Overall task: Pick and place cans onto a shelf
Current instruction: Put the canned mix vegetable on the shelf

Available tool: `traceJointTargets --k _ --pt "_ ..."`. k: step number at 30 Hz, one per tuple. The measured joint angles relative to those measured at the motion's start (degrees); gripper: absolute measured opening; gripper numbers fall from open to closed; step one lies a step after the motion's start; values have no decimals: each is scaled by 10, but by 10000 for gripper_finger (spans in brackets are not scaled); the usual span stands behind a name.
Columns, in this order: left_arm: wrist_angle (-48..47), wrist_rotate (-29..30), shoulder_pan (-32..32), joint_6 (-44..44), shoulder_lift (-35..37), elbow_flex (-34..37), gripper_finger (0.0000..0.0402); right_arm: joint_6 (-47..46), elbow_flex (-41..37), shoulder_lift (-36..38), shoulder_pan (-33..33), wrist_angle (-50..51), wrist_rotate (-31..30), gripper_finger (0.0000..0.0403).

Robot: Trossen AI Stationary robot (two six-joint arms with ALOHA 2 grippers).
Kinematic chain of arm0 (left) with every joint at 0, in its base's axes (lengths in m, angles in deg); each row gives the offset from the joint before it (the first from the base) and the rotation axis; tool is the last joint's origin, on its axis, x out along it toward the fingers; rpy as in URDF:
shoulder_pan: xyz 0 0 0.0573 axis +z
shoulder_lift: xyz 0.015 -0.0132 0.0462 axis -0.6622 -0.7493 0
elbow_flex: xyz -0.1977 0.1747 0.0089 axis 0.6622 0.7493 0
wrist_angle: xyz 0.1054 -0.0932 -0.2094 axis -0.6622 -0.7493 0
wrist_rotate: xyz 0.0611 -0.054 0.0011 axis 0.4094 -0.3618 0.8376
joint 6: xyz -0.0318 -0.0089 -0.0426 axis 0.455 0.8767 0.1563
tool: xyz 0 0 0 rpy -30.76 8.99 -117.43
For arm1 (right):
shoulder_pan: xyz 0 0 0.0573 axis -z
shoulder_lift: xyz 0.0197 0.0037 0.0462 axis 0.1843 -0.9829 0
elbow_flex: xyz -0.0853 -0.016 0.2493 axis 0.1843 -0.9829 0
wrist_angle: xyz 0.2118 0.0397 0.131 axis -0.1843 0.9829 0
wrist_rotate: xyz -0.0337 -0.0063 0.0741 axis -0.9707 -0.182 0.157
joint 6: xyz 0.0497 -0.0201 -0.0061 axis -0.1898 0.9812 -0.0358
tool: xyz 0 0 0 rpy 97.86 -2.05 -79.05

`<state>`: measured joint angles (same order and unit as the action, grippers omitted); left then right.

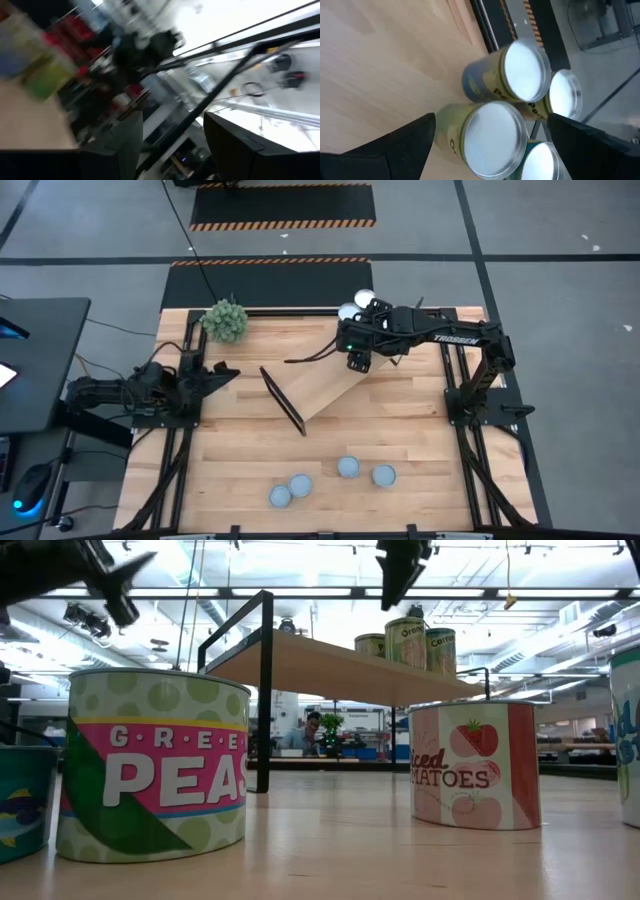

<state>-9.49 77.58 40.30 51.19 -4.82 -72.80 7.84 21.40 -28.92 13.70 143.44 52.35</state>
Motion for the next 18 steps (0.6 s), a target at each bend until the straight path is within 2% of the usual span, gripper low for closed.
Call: traceJointTargets --k 4,9,18 --pt "29 -3 0 -26 0 -2 215 -19 24 0 -16 5 -4 391" --pt "-42 -7 -14 -74 -12 -46 215 -44 35 0 -55 3 18 391" --pt "-197 -11 -43 -154 -83 -161 215 -106 33 -3 -128 -53 110 391"
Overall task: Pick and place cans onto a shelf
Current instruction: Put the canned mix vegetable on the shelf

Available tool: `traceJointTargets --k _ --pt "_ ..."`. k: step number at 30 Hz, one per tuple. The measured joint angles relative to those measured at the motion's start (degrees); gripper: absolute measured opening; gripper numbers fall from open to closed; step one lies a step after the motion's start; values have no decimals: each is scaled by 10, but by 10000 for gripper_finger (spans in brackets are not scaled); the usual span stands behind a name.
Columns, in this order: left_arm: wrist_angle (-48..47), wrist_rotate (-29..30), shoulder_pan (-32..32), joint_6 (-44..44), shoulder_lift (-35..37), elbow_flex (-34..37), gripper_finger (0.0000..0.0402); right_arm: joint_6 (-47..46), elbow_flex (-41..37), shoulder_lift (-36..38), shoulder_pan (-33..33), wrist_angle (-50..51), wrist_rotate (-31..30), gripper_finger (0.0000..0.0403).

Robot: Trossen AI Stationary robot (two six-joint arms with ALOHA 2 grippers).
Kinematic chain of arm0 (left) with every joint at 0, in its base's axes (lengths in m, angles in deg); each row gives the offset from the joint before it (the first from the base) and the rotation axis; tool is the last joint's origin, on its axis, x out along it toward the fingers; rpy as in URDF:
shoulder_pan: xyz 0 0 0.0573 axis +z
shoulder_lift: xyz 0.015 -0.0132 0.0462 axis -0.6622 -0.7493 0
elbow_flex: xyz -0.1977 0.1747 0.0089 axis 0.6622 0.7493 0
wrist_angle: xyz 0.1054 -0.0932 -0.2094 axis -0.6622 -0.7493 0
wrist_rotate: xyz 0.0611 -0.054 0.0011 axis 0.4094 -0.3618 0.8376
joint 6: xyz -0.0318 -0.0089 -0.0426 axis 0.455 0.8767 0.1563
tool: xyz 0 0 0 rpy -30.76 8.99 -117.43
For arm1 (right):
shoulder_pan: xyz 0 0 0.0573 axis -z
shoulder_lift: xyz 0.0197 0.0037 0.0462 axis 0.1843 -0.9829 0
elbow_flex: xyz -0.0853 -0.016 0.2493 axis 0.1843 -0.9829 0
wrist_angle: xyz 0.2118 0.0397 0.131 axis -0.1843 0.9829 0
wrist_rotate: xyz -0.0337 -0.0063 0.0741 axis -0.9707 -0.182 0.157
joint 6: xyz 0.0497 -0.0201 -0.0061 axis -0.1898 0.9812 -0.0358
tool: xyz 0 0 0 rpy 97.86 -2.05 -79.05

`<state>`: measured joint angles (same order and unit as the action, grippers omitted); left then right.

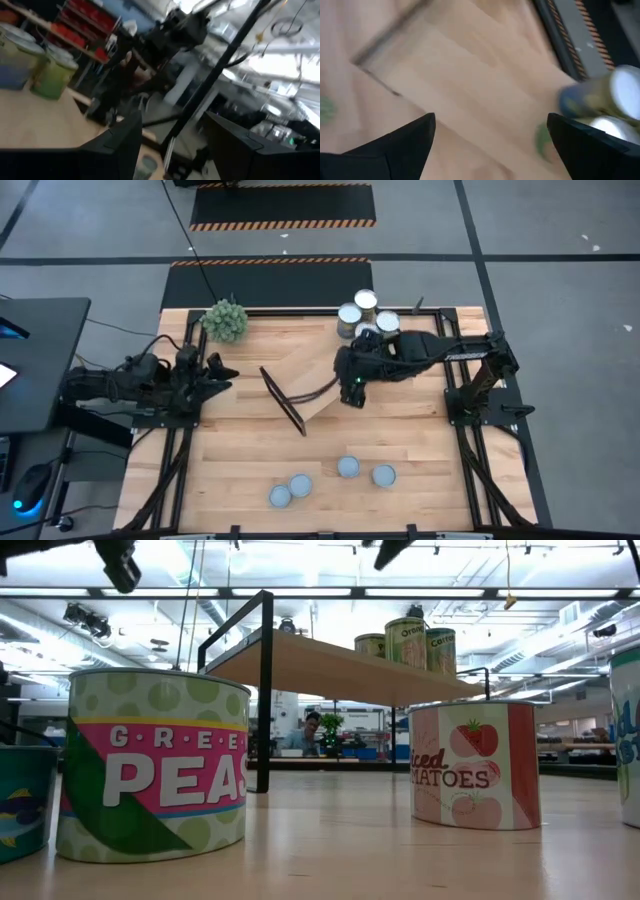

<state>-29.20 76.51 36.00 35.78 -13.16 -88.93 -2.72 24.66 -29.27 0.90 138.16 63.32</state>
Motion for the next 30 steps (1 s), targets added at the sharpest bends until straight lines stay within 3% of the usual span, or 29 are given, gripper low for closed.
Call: traceJointTargets --k 8,15,22,30 --pt "-55 -20 -58 -7 -87 -72 215 -49 -40 -2 -75 -94 22 391" --pt "-62 -20 -121 16 -167 -118 215 -122 -60 -2 -139 -95 20 391" --pt "-72 -20 -180 136 -230 -130 215 -186 -60 -2 -199 -87 5 391" --pt "-109 -20 -250 246 -284 -130 215 -199 -60 -2 -235 -64 9 391"
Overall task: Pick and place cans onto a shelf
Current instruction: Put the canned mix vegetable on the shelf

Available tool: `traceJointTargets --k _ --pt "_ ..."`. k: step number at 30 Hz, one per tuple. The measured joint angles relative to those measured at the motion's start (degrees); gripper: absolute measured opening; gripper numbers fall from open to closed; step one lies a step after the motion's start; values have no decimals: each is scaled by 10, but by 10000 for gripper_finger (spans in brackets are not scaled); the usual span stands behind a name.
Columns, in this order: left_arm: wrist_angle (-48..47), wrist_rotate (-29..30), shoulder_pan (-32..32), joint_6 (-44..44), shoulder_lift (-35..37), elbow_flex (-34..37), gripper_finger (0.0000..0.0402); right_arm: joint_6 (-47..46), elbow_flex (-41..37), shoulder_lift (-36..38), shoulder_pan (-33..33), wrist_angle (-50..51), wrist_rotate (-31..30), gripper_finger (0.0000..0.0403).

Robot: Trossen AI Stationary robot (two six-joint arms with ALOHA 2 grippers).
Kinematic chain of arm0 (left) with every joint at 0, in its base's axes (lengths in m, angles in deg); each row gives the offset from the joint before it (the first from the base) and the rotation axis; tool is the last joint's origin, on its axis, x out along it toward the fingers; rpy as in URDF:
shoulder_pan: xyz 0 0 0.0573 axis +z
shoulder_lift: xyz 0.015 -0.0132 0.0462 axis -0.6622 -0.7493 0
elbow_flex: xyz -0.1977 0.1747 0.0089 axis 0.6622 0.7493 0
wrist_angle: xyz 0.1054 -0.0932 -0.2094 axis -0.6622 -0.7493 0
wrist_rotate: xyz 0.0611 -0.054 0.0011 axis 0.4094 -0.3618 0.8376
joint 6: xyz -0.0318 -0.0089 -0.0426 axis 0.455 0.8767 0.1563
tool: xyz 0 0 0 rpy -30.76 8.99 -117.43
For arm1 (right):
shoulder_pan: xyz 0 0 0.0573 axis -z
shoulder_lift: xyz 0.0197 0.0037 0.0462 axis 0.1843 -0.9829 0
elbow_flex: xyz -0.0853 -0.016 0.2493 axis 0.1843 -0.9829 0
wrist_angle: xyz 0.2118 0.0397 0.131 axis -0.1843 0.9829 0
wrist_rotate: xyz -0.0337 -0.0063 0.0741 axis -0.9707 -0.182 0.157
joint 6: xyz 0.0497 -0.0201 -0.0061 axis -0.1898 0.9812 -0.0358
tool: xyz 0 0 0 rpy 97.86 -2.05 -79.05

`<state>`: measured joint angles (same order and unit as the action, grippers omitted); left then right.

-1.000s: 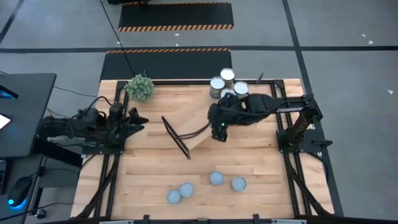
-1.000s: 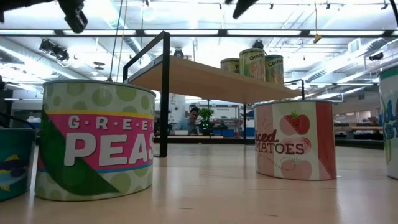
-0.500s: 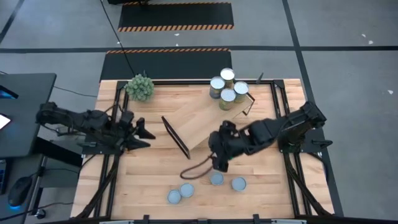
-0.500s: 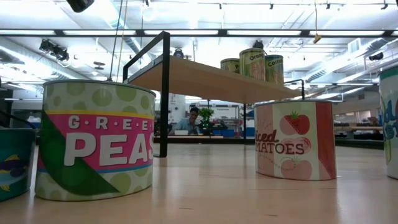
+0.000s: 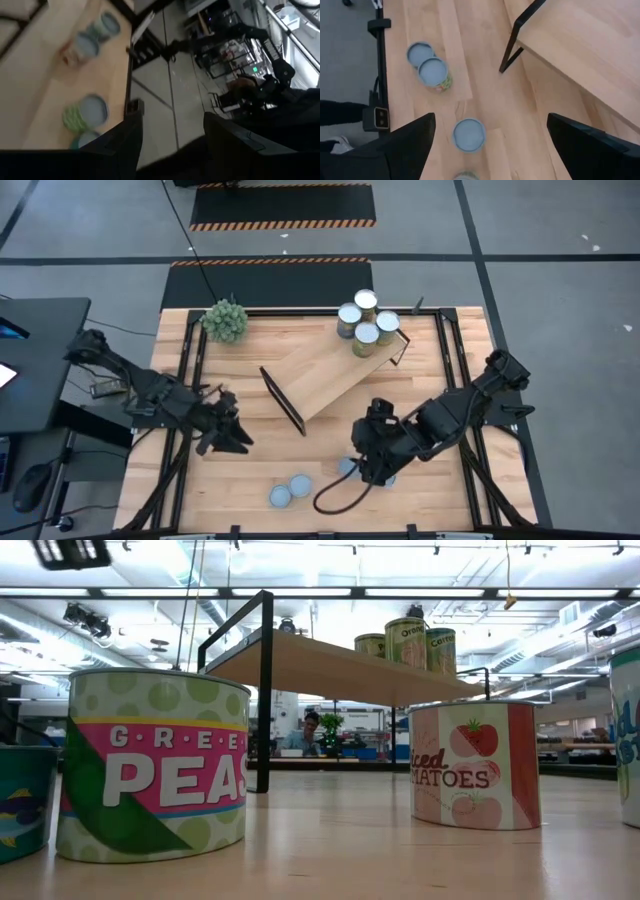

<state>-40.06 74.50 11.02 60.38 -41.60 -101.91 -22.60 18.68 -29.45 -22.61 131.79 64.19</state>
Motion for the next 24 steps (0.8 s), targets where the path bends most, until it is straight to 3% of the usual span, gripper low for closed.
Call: traceJointTargets --k 7,17,24 --pt "0 1 -43 48 -46 0 215 -2 -24 0 -14 4 7 391" --pt "0 3 -51 52 -104 0 215 -38 -140 0 -23 -34 128 391" --pt "1 3 -48 52 -109 0 215 -96 -211 0 -46 -96 134 392"
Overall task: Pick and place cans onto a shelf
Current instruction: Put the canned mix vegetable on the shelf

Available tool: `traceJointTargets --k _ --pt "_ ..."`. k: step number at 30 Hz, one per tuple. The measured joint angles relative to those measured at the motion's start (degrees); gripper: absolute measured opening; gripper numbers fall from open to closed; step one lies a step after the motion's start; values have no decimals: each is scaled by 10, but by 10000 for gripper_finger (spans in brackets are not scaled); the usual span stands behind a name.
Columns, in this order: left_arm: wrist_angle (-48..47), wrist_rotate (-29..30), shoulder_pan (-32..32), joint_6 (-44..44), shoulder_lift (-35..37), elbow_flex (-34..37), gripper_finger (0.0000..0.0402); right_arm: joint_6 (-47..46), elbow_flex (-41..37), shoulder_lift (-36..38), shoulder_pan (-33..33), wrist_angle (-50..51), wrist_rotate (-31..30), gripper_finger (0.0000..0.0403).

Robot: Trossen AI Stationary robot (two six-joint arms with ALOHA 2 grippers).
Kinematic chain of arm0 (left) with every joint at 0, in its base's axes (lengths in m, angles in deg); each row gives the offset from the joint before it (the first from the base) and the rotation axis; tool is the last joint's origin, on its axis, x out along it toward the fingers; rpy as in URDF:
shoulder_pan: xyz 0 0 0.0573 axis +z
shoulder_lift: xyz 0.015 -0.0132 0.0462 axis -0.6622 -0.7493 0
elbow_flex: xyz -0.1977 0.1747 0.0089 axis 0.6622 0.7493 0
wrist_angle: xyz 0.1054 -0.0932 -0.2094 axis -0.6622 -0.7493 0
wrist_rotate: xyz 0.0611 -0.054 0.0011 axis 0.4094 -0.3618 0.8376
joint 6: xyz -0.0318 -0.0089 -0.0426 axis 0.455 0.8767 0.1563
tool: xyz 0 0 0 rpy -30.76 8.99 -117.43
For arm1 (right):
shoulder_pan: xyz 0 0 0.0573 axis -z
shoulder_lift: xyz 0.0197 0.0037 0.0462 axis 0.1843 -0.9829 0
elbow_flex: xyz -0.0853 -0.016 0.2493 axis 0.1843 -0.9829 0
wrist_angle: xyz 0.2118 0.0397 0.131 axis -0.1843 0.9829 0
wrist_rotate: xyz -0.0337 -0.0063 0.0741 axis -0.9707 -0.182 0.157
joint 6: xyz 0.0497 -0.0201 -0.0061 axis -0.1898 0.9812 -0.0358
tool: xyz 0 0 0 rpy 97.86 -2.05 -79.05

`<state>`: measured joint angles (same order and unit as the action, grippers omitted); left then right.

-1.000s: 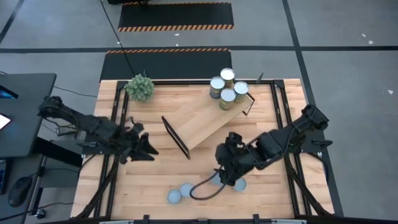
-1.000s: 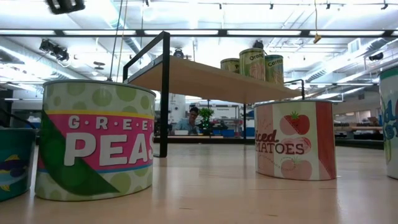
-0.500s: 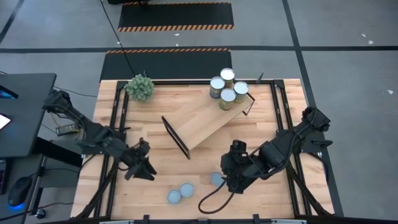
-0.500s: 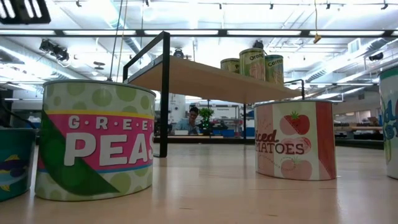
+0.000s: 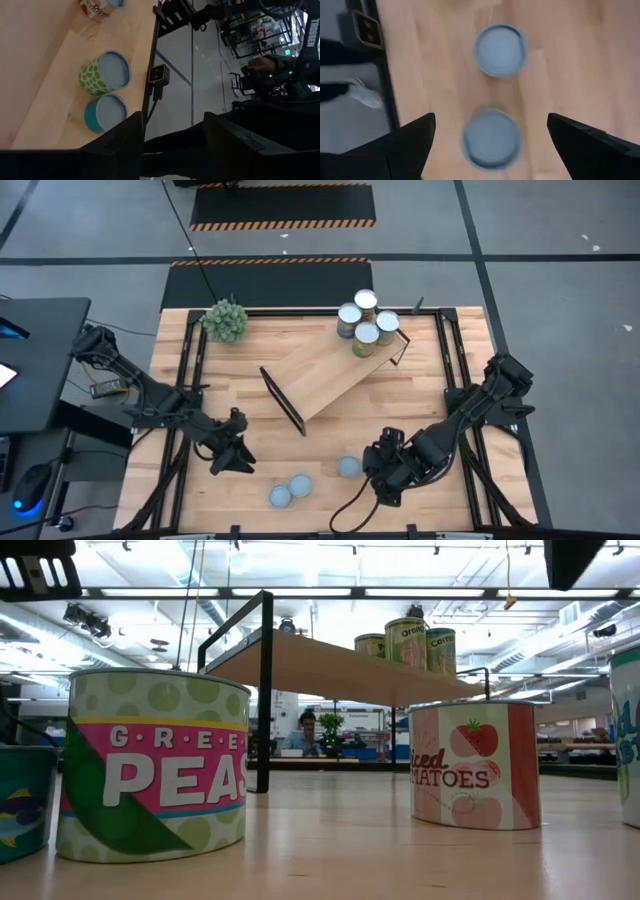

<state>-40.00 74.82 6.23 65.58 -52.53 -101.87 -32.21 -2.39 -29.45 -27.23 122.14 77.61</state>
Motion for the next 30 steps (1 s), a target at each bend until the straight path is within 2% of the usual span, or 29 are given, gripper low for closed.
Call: traceJointTargets --k 5,11,24,30 --pt "0 0 1 -2 0 0 215 8 -57 0 -19 -87 -23 399" --pt "0 0 1 -3 0 0 215 9 -107 0 -29 -83 -50 399" --pt "0 0 1 -2 0 0 215 12 -183 0 -30 -152 -15 396" --pt "0 0 1 -1 0 0 215 10 -201 0 -30 -165 -6 363"
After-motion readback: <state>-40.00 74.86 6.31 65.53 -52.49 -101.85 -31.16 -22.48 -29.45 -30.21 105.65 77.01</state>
